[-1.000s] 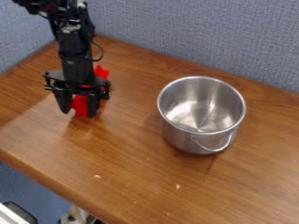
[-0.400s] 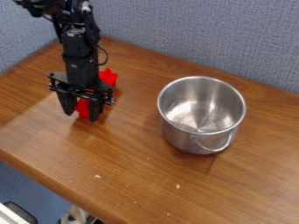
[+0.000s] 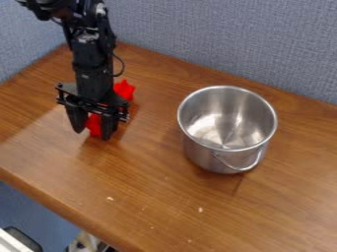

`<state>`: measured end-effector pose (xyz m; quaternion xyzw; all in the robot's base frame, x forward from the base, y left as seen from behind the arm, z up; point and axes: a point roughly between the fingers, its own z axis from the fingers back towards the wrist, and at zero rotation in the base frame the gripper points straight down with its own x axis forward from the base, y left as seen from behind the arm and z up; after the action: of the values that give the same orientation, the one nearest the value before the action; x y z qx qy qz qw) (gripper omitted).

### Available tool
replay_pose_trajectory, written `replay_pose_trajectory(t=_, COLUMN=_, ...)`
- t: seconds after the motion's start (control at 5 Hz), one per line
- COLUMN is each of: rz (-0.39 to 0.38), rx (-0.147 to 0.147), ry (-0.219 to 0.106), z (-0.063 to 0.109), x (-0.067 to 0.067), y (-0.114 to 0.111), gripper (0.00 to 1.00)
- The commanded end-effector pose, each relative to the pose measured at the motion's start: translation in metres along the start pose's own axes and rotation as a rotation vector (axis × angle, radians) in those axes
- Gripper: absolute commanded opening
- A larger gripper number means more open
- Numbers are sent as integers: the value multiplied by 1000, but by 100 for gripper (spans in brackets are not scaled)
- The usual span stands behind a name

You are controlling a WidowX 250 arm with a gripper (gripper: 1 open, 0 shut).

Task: Put the red object in the metal pot

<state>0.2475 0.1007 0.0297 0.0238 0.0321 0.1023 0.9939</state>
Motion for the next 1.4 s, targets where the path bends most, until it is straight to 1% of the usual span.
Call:
replay_pose_trajectory(t=0.0, rz=-64, rx=12, ry=-19, z=3, x=-5, y=-10, gripper=0)
replay_pose_trajectory(t=0.4, rz=-28, rx=9, ry=-19, z=-8, x=-2, y=-20, gripper=0)
replay_pose_trajectory(t=1.0, rz=14, rx=7, ry=-13, z=-14, x=-21, y=-31, gripper=0)
replay_pose_trajectory(t=1.2, rz=14, rx=7, ry=-16, z=-9, x=-26, y=-30, gripper=0)
